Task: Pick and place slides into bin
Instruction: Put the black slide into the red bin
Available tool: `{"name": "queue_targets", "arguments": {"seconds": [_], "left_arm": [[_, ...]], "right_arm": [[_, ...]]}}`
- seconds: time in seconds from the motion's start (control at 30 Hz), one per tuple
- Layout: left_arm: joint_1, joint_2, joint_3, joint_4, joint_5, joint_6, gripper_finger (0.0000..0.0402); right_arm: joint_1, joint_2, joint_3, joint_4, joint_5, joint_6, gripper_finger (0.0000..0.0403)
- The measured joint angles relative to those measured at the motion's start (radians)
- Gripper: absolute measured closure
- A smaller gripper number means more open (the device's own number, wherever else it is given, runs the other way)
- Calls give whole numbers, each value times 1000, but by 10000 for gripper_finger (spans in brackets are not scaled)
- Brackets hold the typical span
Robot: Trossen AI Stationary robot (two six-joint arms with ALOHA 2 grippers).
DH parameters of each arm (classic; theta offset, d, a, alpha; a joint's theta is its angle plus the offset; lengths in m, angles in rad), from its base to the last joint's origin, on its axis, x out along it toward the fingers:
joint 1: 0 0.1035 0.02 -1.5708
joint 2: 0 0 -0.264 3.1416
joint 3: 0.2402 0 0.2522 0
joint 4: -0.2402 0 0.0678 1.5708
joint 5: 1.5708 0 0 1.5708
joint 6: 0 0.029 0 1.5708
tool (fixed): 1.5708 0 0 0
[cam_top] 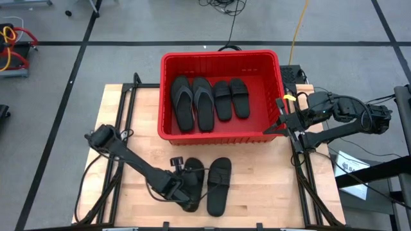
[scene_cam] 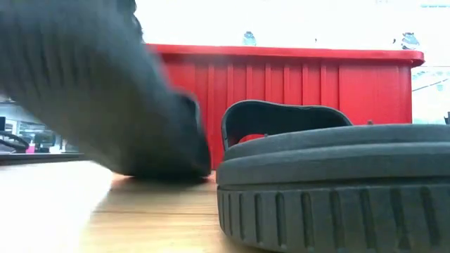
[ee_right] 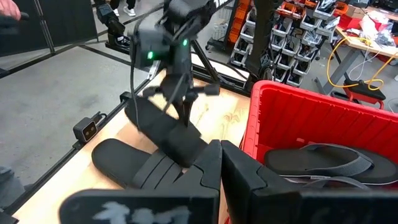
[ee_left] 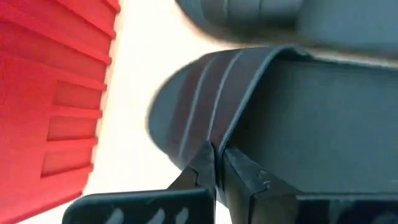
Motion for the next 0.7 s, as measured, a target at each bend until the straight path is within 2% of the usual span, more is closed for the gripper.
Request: {"name": "queue_targets", "arguments": {"seconds": [0.2,0.43,0.53,0.7], "left_arm": [[1,-155,0,-3,6,-52,399],[11,-367,0,93,-29,-47,400],[26,-440,0,175,-82,21,400],[85,-522,1,338,-165,220,401]], "right_arm": [[0,0,0,0,1,-1,403],[0,0,0,0,1,-3,403],[0,0,0,0,1,-6,403],[0,0,0,0,1,-33,403]]}}
